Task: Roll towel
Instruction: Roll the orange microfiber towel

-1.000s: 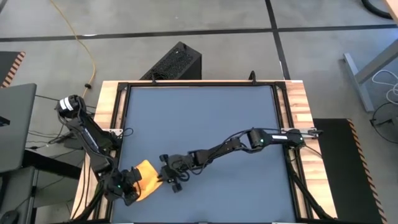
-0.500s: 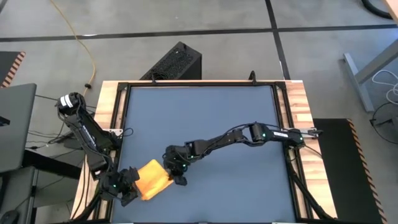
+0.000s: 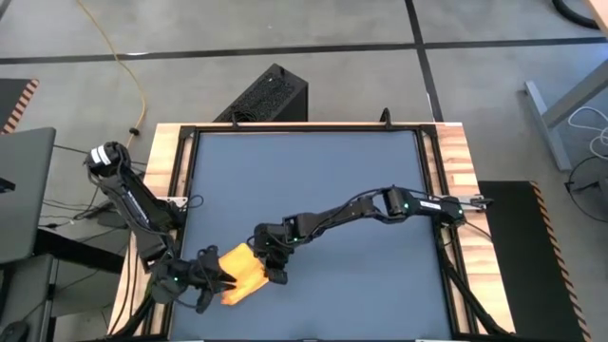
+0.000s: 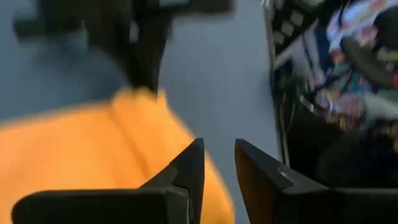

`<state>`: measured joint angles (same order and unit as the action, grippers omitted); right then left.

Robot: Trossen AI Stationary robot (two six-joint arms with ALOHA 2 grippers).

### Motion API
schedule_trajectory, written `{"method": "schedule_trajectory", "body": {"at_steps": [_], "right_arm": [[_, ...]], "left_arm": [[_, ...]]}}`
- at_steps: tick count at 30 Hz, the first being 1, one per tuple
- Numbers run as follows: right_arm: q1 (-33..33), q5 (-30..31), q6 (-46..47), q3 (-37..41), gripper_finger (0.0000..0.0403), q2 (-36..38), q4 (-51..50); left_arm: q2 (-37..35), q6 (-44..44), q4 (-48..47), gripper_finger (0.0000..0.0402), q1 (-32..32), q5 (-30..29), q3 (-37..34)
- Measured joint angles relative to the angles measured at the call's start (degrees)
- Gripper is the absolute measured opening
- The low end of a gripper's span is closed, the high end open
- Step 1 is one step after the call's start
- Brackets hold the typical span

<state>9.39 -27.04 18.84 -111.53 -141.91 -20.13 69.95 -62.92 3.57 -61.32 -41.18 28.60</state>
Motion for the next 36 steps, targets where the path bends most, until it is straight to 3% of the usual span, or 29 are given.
{"method": "schedule_trajectory", "body": {"at_steps": [4, 7, 12, 18, 23, 36], "right_arm": [[-0.5, -0.4, 0.9, 0.0, 0.0016, 0.0, 0.1], [-0.5, -0.4, 1.0, 0.0, 0.0016, 0.0, 0.1], [-0.4, -0.4, 1.0, 0.0, 0.0016, -0.1, 0.1], [-0.4, -0.4, 1.1, 0.1, 0.0016, -0.1, 0.1], [-0.4, -0.4, 1.3, 0.1, 0.0024, -0.1, 0.2], [-0.7, -6.8, -0.5, 0.3, 0.0084, 0.7, 2.1]], "left_arm": [[4.6, 9.5, 11.2, 0.0071, 3.9, 1.4, 0.1], [10.6, 12.4, 12.7, 0.0057, 7.2, 5.3, 2.4], [17.3, 14.4, 5.7, 0.0031, 11.0, 7.6, 8.3], [19.2, 13.8, -8.7, 0.0004, 12.9, 11.1, 14.4], [19.3, 10.7, -15.1, 0.0001, 12.8, 12.5, 15.1], [19.3, 7.7, -18.4, 0.0, 12.4, 14.0, 15.1]]}}
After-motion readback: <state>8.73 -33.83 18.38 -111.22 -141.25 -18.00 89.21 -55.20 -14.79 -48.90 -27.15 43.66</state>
